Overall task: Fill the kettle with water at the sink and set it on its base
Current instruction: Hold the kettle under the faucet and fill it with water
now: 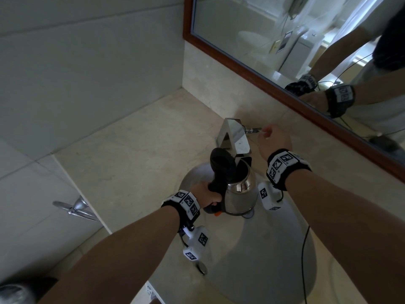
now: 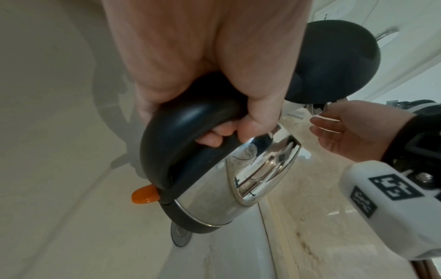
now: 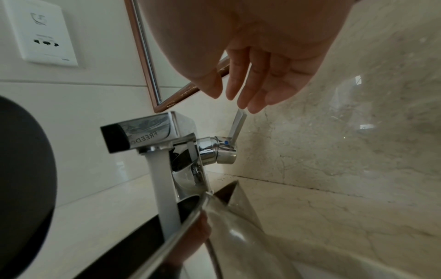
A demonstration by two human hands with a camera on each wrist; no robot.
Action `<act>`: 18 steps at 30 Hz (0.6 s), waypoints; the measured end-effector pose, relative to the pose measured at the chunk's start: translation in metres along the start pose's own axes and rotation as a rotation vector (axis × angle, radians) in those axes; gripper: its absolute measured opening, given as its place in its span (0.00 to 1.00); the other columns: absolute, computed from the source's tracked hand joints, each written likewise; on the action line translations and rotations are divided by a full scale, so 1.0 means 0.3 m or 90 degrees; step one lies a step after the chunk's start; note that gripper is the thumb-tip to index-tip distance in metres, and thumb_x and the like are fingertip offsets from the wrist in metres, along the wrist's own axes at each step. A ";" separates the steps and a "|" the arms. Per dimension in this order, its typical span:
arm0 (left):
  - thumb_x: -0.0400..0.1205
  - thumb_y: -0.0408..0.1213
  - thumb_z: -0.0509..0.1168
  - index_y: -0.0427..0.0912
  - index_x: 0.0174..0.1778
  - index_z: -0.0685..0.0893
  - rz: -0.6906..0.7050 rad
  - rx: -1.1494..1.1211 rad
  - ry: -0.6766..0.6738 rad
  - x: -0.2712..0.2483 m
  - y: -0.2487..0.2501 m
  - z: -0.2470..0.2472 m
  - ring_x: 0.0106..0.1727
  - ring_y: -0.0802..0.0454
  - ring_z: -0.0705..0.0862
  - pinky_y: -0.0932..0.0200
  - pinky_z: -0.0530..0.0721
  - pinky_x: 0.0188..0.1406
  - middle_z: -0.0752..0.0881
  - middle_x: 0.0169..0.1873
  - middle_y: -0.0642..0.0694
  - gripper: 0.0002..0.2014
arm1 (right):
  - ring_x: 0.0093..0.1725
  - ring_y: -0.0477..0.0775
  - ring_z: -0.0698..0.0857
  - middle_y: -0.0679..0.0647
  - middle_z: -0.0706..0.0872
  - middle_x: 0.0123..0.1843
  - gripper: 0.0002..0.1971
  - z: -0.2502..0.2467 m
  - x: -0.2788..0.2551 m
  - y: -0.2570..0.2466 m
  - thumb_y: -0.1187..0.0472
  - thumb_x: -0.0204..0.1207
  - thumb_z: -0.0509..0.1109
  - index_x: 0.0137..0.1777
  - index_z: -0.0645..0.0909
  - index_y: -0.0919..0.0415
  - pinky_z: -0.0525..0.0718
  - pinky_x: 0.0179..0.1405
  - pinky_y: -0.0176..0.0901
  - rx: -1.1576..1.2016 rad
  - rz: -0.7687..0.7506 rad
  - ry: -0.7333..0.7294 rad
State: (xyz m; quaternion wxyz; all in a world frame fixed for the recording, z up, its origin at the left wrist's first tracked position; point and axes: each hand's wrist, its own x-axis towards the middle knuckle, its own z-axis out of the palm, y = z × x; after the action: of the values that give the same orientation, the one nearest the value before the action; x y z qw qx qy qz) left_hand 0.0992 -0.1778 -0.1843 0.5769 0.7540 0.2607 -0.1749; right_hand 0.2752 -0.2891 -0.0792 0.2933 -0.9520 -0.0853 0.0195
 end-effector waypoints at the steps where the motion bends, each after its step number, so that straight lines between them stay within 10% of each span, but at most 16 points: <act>1: 0.62 0.36 0.69 0.47 0.16 0.81 -0.003 0.004 -0.004 0.001 0.000 -0.002 0.38 0.47 0.85 0.45 0.87 0.59 0.86 0.26 0.45 0.09 | 0.58 0.60 0.84 0.57 0.86 0.59 0.13 0.002 -0.001 -0.001 0.57 0.79 0.63 0.61 0.78 0.58 0.79 0.52 0.46 -0.002 0.002 -0.001; 18: 0.69 0.32 0.69 0.44 0.21 0.81 -0.006 -0.008 -0.004 -0.008 0.000 -0.015 0.38 0.49 0.84 0.50 0.85 0.57 0.85 0.23 0.49 0.10 | 0.59 0.66 0.84 0.64 0.85 0.61 0.16 0.023 -0.004 -0.023 0.59 0.82 0.59 0.67 0.77 0.61 0.80 0.53 0.49 -0.054 0.003 -0.040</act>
State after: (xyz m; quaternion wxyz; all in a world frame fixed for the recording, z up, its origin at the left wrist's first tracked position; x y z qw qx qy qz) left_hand 0.0971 -0.1738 -0.1817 0.5819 0.7484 0.2635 -0.1786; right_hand 0.2725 -0.2799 -0.0812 0.2498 -0.9627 -0.0927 0.0463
